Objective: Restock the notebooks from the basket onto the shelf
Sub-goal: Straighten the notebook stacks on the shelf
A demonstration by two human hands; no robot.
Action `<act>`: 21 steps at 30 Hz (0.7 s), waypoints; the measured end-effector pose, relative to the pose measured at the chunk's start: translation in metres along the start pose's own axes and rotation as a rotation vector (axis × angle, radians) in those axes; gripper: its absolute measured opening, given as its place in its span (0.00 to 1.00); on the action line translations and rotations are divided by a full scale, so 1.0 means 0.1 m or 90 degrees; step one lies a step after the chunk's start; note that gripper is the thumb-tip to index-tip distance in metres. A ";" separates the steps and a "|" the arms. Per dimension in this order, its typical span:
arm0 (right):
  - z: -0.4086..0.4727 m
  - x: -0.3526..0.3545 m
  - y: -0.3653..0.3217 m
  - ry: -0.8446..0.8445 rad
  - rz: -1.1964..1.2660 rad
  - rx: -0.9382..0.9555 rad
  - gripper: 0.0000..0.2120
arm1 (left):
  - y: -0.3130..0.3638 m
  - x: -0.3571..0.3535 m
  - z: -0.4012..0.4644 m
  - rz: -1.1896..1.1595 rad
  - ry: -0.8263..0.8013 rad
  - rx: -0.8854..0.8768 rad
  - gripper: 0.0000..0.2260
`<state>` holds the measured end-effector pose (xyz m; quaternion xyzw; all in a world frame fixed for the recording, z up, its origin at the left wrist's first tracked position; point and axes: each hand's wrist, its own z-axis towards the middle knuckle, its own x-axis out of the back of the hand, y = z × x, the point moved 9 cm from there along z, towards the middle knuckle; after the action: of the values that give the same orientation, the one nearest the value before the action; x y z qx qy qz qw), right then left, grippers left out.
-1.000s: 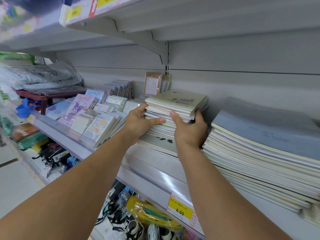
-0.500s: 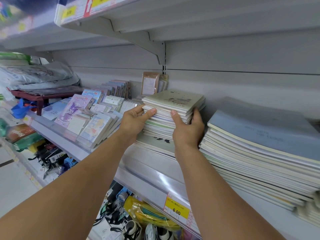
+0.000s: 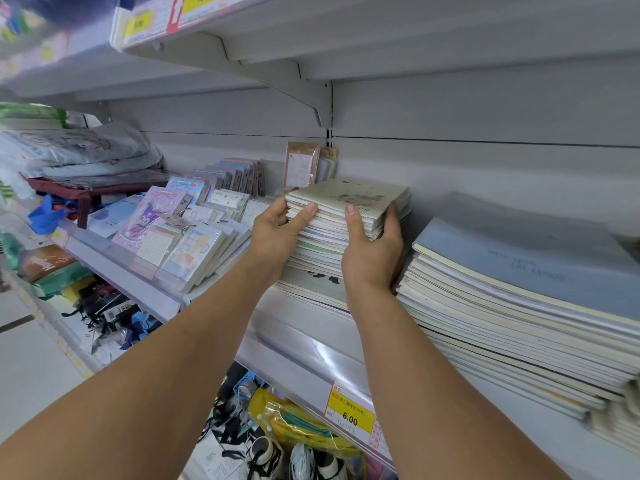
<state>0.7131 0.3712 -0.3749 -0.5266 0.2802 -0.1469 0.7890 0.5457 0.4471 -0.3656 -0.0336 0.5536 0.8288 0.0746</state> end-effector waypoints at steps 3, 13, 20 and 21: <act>-0.01 0.01 -0.01 0.002 0.004 0.004 0.32 | 0.06 0.03 -0.03 0.009 0.024 -0.046 0.14; -0.05 0.01 -0.02 0.008 -0.030 0.015 0.39 | 0.05 0.06 -0.04 -0.001 0.014 -0.066 0.17; -0.02 -0.03 0.04 -0.052 -0.016 -0.016 0.39 | 0.03 0.01 -0.05 -0.058 -0.068 -0.051 0.21; -0.02 -0.02 0.03 -0.050 -0.011 -0.019 0.38 | 0.03 0.02 -0.05 -0.055 -0.053 -0.058 0.20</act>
<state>0.7102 0.3715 -0.3782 -0.5460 0.2469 -0.1284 0.7902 0.5427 0.4414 -0.3648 -0.0262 0.5098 0.8497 0.1321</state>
